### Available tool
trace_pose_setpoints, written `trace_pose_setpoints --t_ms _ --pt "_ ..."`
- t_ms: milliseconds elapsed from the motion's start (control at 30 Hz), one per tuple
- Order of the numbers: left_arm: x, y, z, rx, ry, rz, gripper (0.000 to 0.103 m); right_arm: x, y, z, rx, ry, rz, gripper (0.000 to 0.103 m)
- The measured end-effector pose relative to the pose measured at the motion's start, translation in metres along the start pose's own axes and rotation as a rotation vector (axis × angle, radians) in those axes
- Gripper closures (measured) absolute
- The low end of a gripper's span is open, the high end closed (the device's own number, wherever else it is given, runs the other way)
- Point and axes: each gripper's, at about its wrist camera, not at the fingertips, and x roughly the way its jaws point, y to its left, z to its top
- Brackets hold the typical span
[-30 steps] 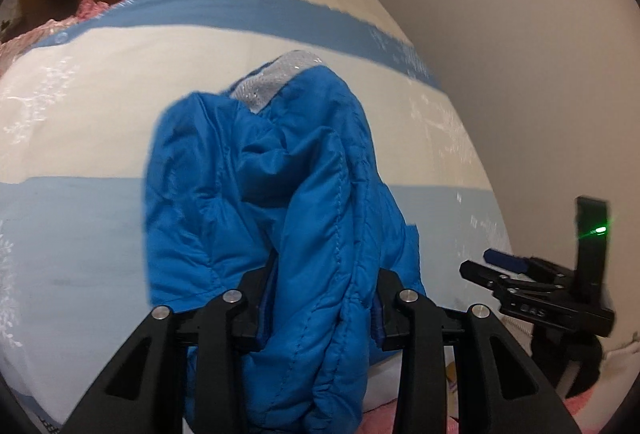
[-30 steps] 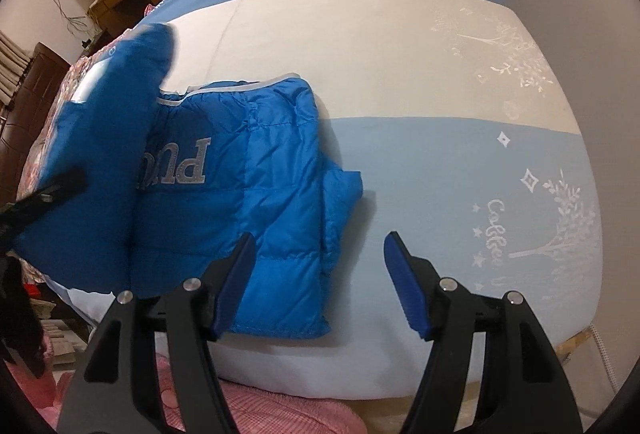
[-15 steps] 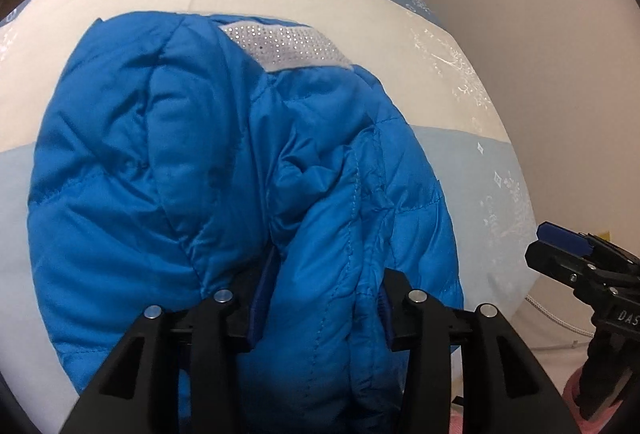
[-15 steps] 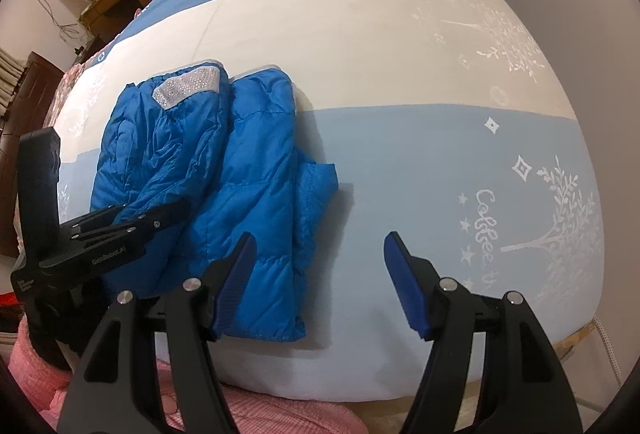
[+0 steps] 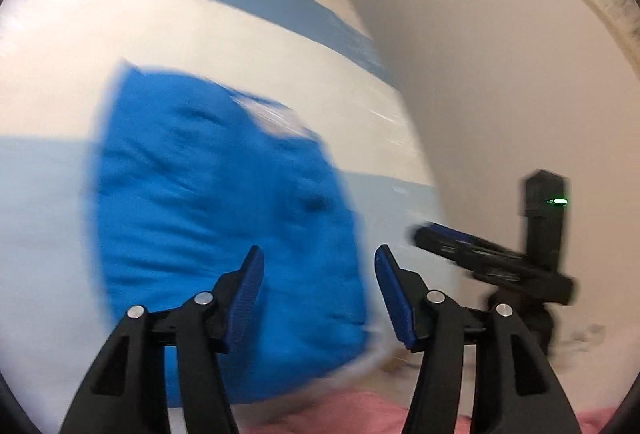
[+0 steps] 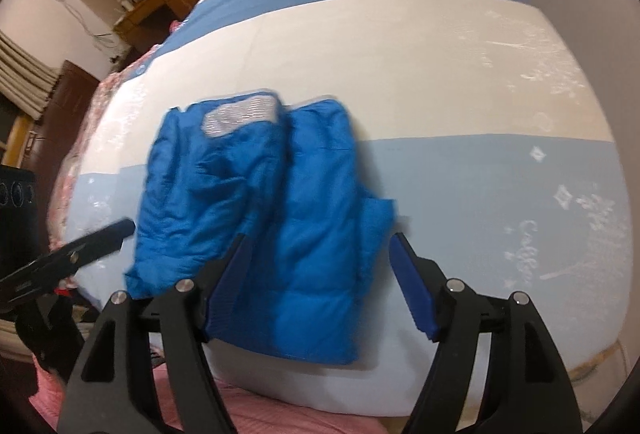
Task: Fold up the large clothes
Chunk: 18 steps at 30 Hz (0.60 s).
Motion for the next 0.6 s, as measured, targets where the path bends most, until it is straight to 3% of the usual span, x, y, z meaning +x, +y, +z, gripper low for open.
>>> trace_pose_setpoints --t_ms 67,200,367,600 --pt "-0.009 0.008 0.004 0.025 -0.023 0.182 0.046 0.006 0.009 0.004 -0.013 0.011 0.009 0.028" --pt "-0.004 0.021 0.011 0.049 -0.027 0.387 0.046 0.017 0.028 0.014 -0.037 0.035 0.051 0.024" --pt "0.005 0.037 0.014 0.033 -0.010 0.414 0.046 0.040 0.042 0.028 -0.023 0.083 0.121 0.021" --pt "0.005 0.047 0.020 0.018 -0.025 0.412 0.044 0.075 0.050 0.039 -0.003 0.153 0.128 0.018"
